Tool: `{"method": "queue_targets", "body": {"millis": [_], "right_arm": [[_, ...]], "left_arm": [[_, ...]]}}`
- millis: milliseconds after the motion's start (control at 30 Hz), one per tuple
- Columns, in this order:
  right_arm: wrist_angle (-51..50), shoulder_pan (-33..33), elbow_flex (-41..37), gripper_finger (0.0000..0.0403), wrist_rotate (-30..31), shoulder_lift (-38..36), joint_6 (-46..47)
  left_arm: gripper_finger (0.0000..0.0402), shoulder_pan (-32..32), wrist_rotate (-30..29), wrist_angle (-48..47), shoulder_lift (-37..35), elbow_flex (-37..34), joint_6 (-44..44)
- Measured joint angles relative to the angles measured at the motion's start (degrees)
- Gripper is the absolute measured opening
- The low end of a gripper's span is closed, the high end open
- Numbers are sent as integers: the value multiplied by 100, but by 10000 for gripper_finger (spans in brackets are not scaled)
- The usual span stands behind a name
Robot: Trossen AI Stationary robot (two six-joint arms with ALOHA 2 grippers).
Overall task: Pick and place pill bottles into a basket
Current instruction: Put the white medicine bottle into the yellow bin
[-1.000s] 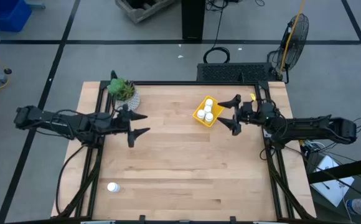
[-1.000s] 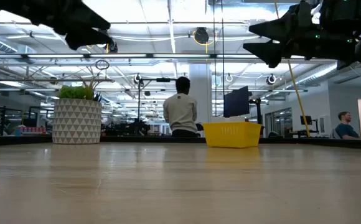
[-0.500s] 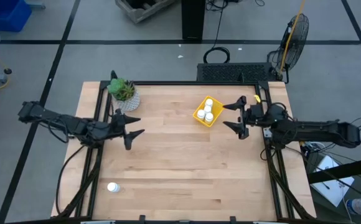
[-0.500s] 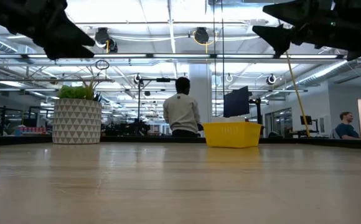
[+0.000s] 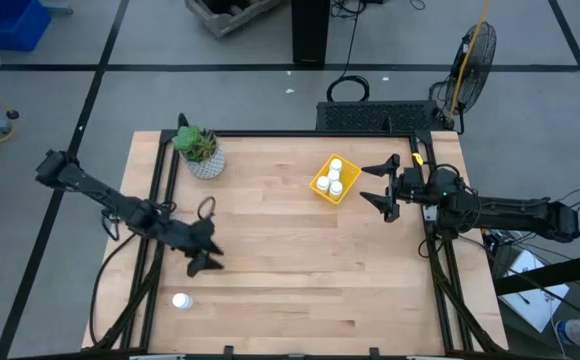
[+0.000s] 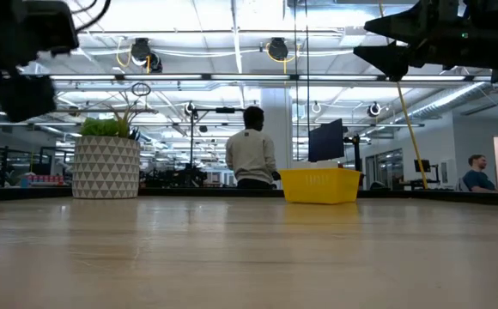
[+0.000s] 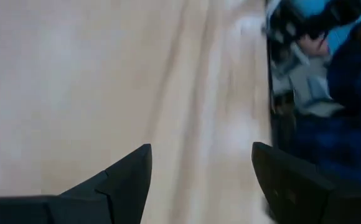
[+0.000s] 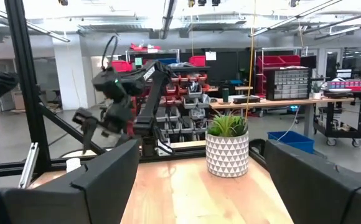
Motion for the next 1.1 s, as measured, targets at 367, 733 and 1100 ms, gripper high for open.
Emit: {"method": "queue_targets", "body": {"millis": [367, 733, 1100], "right_arm": [[0, 0, 0, 336, 4, 2, 33], [-39, 0, 0, 336, -28, 2, 12], [-26, 0, 0, 336, -35, 2, -105]], "left_arm": [[228, -555, 1049, -2446, 1687, 2181, -1210], [170, -942, 2518, -4863, 3187, 3989, -2714], [135, -1653, 2655, -5452, 3753, 4103, -4069]]}}
